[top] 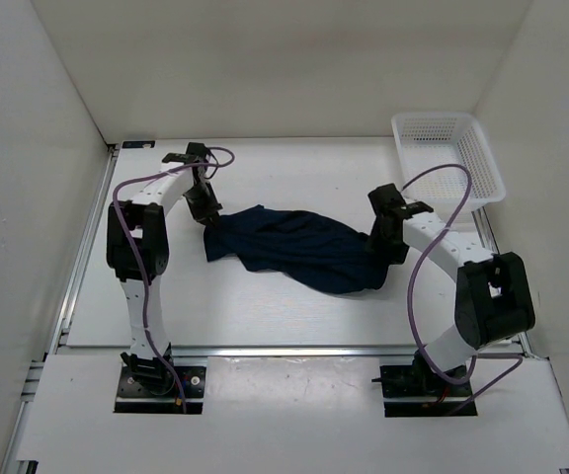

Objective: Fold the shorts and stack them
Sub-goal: Flatten the shorts out

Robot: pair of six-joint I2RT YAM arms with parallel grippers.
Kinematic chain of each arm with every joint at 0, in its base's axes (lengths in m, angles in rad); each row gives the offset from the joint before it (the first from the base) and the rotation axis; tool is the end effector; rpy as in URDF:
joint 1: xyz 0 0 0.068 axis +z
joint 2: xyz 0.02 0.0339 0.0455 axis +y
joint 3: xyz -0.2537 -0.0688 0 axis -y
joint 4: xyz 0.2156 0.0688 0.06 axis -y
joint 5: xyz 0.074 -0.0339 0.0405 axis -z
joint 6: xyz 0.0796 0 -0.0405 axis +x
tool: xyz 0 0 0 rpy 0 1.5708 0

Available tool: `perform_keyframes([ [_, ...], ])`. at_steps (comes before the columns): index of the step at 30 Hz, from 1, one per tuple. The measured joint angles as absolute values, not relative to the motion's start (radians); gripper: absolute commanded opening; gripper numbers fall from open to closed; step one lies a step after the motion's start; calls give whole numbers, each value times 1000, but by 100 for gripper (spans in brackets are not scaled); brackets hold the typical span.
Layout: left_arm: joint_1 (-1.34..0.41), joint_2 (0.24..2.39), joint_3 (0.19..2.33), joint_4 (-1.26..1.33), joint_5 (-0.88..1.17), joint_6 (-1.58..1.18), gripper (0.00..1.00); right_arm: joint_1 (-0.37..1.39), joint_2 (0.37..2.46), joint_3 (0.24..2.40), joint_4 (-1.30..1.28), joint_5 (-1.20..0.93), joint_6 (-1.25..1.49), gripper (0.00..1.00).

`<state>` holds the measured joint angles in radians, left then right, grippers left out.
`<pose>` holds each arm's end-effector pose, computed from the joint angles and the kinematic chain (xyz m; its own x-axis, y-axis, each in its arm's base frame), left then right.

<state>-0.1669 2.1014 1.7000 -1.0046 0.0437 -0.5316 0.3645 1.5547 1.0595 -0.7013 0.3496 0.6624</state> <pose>0.3894 -0.0691 0.1519 -0.9262 -0.3575 -0.1196 -0.3439 0.9313 -0.1203 0.2793 0.0774 0.1790 -0.8197 0.3057 -0.4844 0.3630 0.9314 -0.0265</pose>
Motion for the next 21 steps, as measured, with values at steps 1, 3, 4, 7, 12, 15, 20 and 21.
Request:
perform_keyframes([
  [1, -167, 2099, 1700, -1006, 43, -531, 10, 339, 1552, 1039, -678, 323, 659, 37],
  [3, -167, 2095, 1702, -1013, 42, -530, 10, 296, 1548, 1007, -644, 262, 652, 5],
  [4, -167, 2095, 1708, -1018, 42, -530, 10, 287, 1545, 1001, -629, 237, 651, 0],
  [7, -170, 2095, 1753, -1043, 41, -527, 10, 284, 1535, 1018, -610, 194, 643, 0],
  [12, -162, 2131, 2045, -1129, 42, -519, 10, 288, 1570, 1271, -655, 173, 607, 0],
  [15, -137, 2148, 2273, -1148, 64, -514, 10, 289, 1614, 1526, -651, 172, 581, 0],
  [20, -52, 2096, 2423, -1151, 125, -515, 10, 294, 1589, 1732, -615, 151, 539, 0],
  [21, -37, 2068, 2399, -1145, 135, -516, 10, 298, 1566, 1729, -616, 150, 532, 0],
])
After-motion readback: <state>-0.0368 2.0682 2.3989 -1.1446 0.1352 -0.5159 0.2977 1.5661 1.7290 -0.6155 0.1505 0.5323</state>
